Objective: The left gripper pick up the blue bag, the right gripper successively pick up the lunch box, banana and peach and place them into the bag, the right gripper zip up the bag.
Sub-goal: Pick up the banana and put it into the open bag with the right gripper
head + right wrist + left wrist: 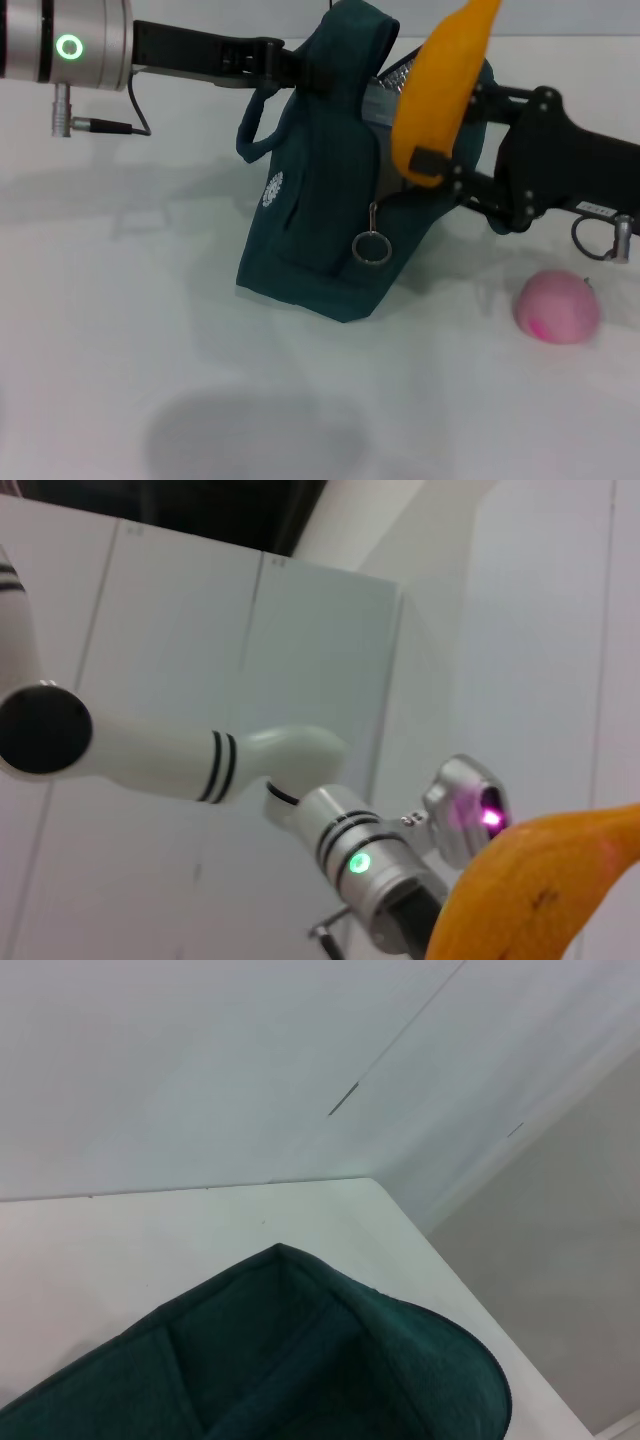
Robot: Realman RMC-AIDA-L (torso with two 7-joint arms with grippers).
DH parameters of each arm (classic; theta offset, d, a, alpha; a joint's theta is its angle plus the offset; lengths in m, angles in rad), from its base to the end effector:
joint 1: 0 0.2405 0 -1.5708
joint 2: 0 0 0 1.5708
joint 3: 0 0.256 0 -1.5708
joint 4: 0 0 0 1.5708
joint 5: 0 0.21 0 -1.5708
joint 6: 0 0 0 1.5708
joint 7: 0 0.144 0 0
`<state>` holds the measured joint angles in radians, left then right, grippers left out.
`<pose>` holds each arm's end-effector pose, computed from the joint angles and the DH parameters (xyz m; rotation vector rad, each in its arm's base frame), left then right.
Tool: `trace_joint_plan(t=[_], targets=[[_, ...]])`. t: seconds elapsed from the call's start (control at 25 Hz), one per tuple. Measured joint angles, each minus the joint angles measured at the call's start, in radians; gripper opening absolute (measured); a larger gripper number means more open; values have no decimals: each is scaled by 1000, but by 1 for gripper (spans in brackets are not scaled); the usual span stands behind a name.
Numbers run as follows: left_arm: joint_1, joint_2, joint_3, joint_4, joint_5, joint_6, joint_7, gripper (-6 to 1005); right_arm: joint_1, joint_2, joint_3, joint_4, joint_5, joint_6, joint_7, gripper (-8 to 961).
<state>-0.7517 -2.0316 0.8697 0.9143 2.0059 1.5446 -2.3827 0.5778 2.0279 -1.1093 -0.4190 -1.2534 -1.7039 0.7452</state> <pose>-0.1531 0.3968 0.0344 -2.6717 -1.3527 -0.6279 0.1936 0.3248 -0.0031 -2.5081 -0.2041 1.2611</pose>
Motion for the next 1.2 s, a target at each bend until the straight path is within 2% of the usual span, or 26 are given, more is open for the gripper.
trace_joint_plan(t=[0.2,0.52,0.84,1.2], targets=[[1,0,0,0,0,0,0,53,-9,0,-13,42,109,-36,-56,443],[2,-1,0,0,-11,3,3,53,38,0,-50,127,129,-13,-129,443],[2,-6,0,-1,-12,3,0,53,62,0,-96,202,144,57,-36,441],[25,-6,2,-2,-31,3,-1,53,30,0,-99,235,216,55,113,441]])
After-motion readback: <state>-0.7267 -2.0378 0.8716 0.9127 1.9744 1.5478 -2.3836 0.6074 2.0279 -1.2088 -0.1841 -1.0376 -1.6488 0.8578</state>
